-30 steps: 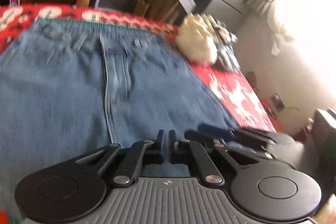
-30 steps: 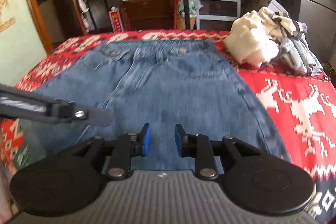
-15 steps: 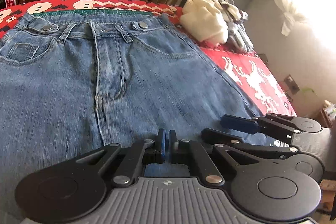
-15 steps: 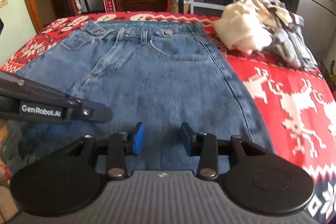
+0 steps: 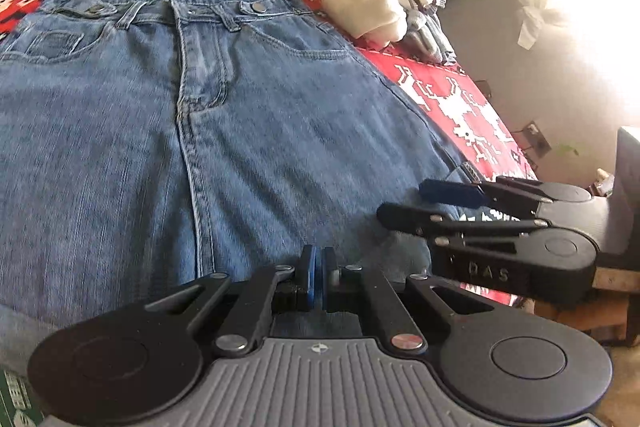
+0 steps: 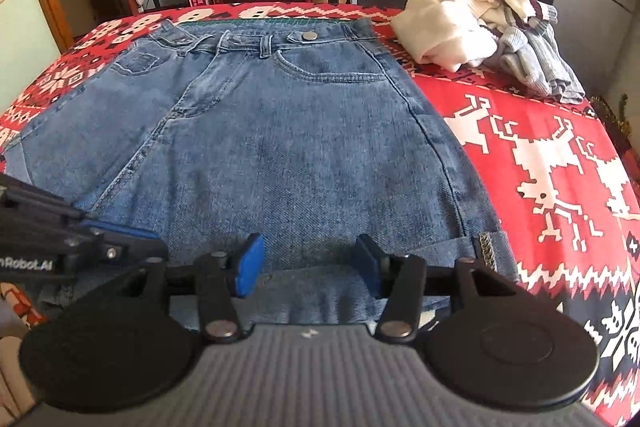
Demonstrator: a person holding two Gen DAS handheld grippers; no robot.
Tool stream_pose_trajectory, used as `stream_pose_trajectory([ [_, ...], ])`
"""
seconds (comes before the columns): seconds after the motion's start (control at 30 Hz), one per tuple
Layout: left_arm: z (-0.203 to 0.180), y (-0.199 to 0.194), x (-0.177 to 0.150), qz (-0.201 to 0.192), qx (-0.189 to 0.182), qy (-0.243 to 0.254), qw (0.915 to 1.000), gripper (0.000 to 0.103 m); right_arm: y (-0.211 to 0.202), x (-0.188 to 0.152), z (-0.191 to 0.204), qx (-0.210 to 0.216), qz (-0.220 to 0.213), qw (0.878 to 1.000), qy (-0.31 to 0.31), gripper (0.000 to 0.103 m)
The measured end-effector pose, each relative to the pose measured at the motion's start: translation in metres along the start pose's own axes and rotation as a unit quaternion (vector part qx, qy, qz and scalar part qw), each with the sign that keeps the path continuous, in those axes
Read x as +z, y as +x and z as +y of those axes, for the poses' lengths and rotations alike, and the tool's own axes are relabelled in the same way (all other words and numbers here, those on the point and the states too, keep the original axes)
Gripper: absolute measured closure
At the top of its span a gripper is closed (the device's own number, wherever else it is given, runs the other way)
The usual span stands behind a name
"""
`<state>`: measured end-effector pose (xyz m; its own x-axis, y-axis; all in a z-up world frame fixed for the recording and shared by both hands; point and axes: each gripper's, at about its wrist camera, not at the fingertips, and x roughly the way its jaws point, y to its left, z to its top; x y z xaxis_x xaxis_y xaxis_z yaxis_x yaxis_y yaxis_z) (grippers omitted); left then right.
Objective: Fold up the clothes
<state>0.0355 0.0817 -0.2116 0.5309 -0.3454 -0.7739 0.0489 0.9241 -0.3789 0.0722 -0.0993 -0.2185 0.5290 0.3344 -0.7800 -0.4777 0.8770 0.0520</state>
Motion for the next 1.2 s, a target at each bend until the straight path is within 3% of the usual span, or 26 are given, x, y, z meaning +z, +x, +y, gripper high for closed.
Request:
stream_pose_trajectory([
  [0.07,-0.002,-0.002,-0.003,0.004,0.003,0.002,1.0000,0.100,0.000,-0.001,0.000,0.005,-0.003,1.000,0.002,0.044],
  [0.1,-0.003,-0.003,-0.004,0.005,0.005,0.003,1.0000,0.100,0.001,-0.002,0.001,0.011,-0.005,1.000,0.002,0.032],
  [0.17,-0.004,-0.006,-0.006,0.007,0.003,-0.001,1.0000,0.100,0.003,-0.003,0.009,0.024,-0.001,0.999,-0.024,0.019],
  [0.23,-0.003,-0.012,-0.006,0.006,-0.009,-0.012,0.9999,0.099,0.003,-0.002,0.019,0.004,-0.003,0.999,-0.041,0.023],
  [0.27,-0.002,-0.014,-0.006,0.006,-0.016,-0.017,0.9997,0.099,0.000,0.000,0.021,0.003,-0.007,0.999,-0.042,0.030],
  [0.43,0.001,-0.054,-0.004,-0.047,-0.032,-0.020,0.9982,0.096,-0.020,0.009,0.028,0.014,-0.050,0.998,-0.021,0.029],
  [0.57,0.013,-0.074,0.000,-0.095,0.017,0.003,0.9953,0.069,-0.021,0.017,0.039,0.005,-0.061,0.998,-0.033,0.028],
  [0.63,0.025,-0.075,0.002,-0.104,0.058,0.018,0.9927,0.066,-0.015,0.022,0.041,0.005,-0.060,0.998,-0.032,0.024],
  [0.77,0.052,-0.068,0.007,-0.108,0.116,0.040,0.9865,0.045,0.005,0.031,0.046,-0.002,-0.057,0.998,-0.023,0.016],
  [0.83,0.064,-0.061,0.010,-0.103,0.137,0.051,0.9839,0.041,0.018,0.035,0.047,-0.003,-0.054,0.998,-0.018,0.016],
  [0.9,0.074,-0.053,0.013,-0.101,0.145,0.064,0.9822,0.034,0.029,0.039,0.046,-0.006,-0.054,0.998,-0.012,0.009],
  [1.0,0.079,-0.038,0.014,-0.091,0.160,0.092,0.9786,0.033,0.043,0.041,0.047,-0.025,-0.051,0.998,-0.013,0.001],
  [1.07,0.080,-0.028,0.012,-0.081,0.169,0.105,0.9766,0.033,0.049,0.037,0.048,-0.027,-0.043,0.999,-0.013,0.001],
  [1.2,0.076,-0.023,0.000,-0.084,0.172,0.113,0.9750,0.019,0.047,0.023,0.048,-0.023,-0.044,0.999,-0.011,0.001],
])
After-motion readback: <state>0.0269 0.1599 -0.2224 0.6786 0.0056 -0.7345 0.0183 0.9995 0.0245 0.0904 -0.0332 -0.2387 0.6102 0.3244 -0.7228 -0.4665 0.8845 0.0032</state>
